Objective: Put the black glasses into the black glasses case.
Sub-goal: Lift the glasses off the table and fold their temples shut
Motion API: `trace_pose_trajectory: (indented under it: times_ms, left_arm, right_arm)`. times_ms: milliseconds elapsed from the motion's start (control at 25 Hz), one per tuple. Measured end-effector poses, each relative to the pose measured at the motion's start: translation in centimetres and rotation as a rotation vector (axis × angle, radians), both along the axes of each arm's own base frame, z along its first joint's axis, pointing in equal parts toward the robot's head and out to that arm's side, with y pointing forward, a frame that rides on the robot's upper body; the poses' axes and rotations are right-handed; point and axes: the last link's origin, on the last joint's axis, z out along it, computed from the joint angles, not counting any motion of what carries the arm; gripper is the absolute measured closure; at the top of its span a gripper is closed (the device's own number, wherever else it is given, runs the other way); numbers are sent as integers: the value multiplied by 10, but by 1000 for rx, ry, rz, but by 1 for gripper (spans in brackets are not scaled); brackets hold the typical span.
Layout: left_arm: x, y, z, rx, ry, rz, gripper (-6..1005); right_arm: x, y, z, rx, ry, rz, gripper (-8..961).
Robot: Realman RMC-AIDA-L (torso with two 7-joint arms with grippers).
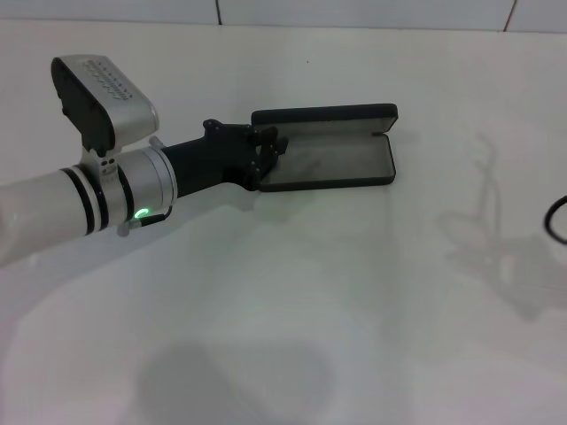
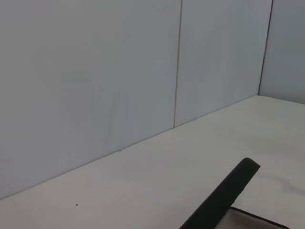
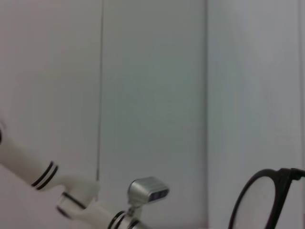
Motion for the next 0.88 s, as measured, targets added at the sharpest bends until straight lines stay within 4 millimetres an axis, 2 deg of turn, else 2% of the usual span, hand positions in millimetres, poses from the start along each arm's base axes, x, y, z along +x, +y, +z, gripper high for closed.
trace_pose_trajectory:
  times_ms: [400,640,880]
  left_arm:
    - [-1,1,2,34,-21,7,877]
    - [-2,-1,1,30,-29,10,881]
    - [-2,-13,1,-12,-73,-18,885]
  right_arm:
    - [-15,14,-27,-110,-53,49,855]
    - [-18,16,-34,-137,-66,61,856]
    - [-18,20,-42,-152,-94,51,856]
